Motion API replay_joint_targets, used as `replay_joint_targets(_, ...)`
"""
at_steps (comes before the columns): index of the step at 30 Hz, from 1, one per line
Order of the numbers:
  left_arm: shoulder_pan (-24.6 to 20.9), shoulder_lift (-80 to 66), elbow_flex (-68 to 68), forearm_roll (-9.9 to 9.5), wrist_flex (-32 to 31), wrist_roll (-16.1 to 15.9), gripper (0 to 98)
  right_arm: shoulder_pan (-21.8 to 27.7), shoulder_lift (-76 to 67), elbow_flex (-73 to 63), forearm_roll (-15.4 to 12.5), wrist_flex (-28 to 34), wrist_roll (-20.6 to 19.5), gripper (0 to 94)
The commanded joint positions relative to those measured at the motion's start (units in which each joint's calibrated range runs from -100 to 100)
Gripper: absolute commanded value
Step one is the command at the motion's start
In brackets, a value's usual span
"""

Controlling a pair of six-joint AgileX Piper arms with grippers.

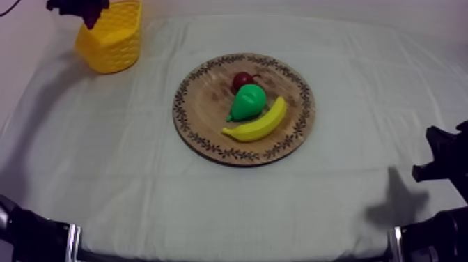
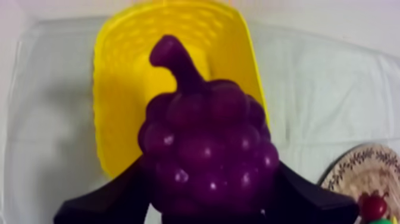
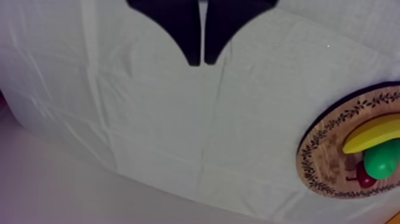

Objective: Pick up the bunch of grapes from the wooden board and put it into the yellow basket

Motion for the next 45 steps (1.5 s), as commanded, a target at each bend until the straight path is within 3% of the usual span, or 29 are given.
replay_joint_targets(1, -0.18, 3.71, -6.73, 0.06, 0.5, -0.13, 64.6, 0.03, 0.02, -0.01, -0.01, 0.0, 0.0, 0.3)
replay_joint_targets(9, -1.03, 14.66, -17.28, 0.19, 2.91, -0.85, 66.0, 0.03, 0.02, -0.01, -0.01, 0.0, 0.0, 0.3)
replay_joint_targets(18, -1.71, 22.98, -20.33, 0.8, 2.06, -1.48, 66.4, 0.03, 0.02, -0.01, -0.01, 0.0, 0.0, 0.3)
replay_joint_targets(32, -1.61, 25.51, -19.22, 1.78, 0.15, -1.86, 65.7, 0.03, 0.02, -0.01, -0.01, 0.0, 0.0, 0.3)
replay_joint_targets(35, -1.61, 25.31, -19.27, 1.95, -0.15, -1.96, 71.3, 0.03, 0.02, -0.01, -0.01, 0.0, 0.0, 0.3)
replay_joint_targets(39, -2.0, 24.86, -19.13, 1.84, -0.04, 0.99, 87.7, 0.03, 0.02, -0.01, -0.01, 0.0, 0.0, 0.3)
replay_joint_targets(45, -3.04, 24.75, -19.53, 1.89, 0.84, 5.49, 81.1, 0.03, 0.02, -0.01, -0.01, 0.0, 0.0, 0.3)
